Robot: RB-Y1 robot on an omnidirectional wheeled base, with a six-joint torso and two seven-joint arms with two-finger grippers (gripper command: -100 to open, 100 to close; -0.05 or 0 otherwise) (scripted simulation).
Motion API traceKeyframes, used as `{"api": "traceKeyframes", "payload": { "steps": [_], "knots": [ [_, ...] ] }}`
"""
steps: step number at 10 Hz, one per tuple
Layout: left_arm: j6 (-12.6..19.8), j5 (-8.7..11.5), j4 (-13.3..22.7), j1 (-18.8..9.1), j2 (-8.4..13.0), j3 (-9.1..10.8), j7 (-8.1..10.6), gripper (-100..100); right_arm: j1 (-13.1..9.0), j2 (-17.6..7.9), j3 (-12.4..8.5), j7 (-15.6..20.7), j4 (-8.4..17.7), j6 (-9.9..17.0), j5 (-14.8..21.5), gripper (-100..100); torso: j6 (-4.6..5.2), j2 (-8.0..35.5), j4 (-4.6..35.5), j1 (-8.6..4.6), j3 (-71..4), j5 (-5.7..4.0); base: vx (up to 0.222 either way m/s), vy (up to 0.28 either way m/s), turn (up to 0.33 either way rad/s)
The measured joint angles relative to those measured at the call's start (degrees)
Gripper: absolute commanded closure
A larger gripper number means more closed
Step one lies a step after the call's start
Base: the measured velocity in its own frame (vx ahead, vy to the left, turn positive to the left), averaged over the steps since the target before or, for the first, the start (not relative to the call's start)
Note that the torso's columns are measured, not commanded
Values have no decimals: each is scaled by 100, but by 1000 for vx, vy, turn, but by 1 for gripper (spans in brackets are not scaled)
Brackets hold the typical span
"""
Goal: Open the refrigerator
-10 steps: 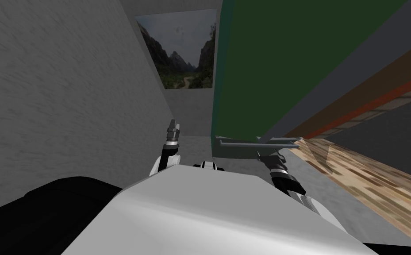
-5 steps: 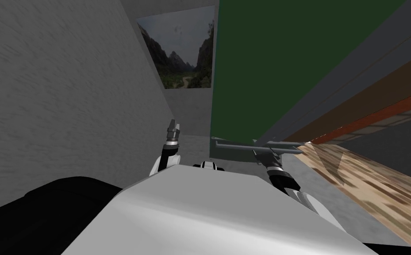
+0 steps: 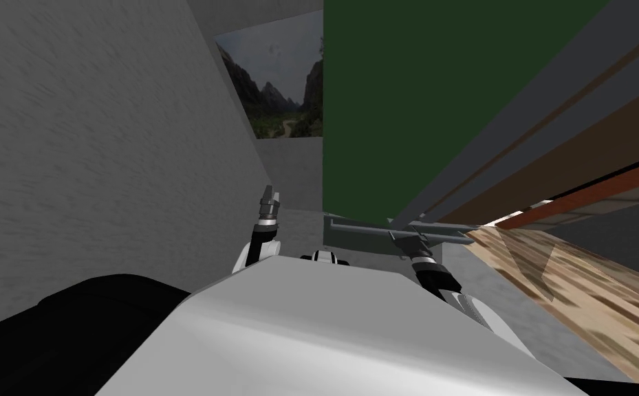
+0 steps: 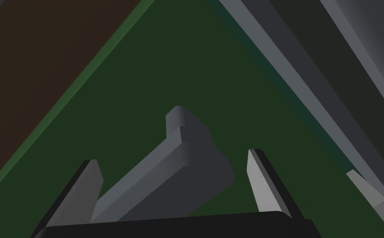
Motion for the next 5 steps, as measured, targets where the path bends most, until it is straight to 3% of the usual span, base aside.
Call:
{"api": "traceKeyframes", "payload": {
  "steps": [3,5],
  "knots": [
    [0,0,0,0,-3,-3,0,0,21,135,-77,28,-13,150,11,100,2,19,8,33,12,11,-32,226,-171],
    [0,0,0,-1,-3,-3,0,0,39,222,-163,32,-43,311,8,100,-1,2,0,-41,0,-11,-75,221,-106]
  ]
}}
